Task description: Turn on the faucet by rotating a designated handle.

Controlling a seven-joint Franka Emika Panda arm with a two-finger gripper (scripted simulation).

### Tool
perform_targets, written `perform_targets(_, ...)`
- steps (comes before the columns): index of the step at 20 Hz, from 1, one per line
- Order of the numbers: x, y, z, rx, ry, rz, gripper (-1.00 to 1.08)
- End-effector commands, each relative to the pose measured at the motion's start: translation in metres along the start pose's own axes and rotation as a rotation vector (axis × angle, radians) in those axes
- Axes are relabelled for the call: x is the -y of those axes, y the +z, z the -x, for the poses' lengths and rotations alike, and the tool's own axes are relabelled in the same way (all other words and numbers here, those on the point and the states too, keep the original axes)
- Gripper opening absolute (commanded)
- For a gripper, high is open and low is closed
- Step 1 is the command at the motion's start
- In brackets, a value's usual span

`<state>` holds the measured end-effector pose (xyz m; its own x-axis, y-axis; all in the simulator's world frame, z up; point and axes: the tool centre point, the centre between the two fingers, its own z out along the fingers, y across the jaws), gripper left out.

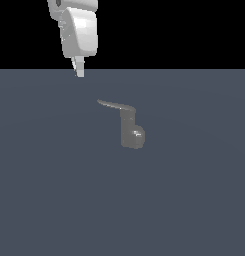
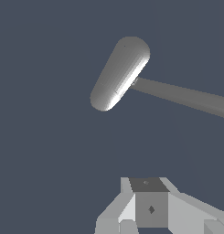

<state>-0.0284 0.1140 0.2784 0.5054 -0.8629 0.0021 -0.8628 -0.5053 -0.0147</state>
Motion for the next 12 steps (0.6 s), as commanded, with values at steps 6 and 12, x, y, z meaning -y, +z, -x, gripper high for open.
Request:
perform_targets(6, 0.03, 0.034, -0.027, -0.002, 0.164, 0.005, -1.0)
perform_targets(12, 0.051, 0.063, -0.055, -0.004, 0.308, 0.01, -1.0)
